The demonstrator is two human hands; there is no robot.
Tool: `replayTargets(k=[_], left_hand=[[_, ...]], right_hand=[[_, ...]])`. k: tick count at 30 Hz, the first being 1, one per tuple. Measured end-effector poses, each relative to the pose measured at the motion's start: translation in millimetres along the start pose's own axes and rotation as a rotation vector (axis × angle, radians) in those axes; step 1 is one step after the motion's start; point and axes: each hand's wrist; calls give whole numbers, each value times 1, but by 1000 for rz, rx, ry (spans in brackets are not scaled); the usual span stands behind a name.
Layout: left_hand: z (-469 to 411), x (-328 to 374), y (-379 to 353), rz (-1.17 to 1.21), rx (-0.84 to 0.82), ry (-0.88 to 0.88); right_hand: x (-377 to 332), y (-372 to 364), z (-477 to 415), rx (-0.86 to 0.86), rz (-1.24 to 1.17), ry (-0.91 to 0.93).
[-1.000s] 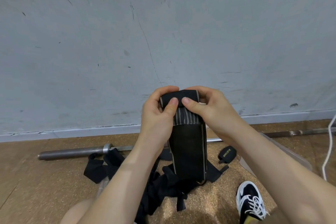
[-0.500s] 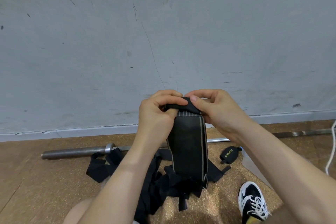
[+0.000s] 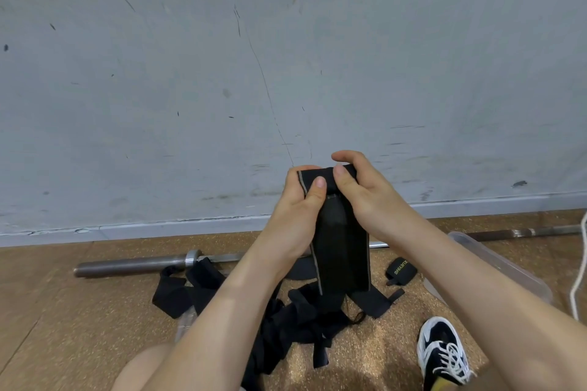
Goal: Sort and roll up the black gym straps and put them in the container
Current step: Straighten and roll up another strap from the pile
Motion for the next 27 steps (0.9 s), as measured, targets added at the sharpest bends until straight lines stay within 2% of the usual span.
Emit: replayTargets(k=[4, 5, 8, 12, 16, 20, 23, 27], left_hand=[[1, 3, 0, 107, 39, -69], [1, 4, 1, 114, 64, -117], [-1, 10, 7, 152, 141, -227], [0, 14, 12, 112, 156, -297], [0, 11, 10, 17, 177, -346], [0, 3, 1, -57, 209, -323], [1, 1, -3, -24, 148, -261], [1, 4, 1, -48, 147, -353]], right_hand=[[-1, 3, 1, -22, 63, 65], [-3, 4, 1, 6, 23, 67], [-7, 9, -2, 83, -322, -42], [-8, 17, -1, -42, -442, -11], [-9, 10, 0, -46, -393, -18], [-8, -15, 6, 27, -54, 20], [-9, -15, 7, 69, -49, 10], [-10, -6, 5, 86, -91, 19]])
Point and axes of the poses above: each hand's wrist, its own z-axis away from the middle knuckle, its own y-axis out of the back of the hand, x = y × z, and after that the axes turned 7 degrees about z, right-handed
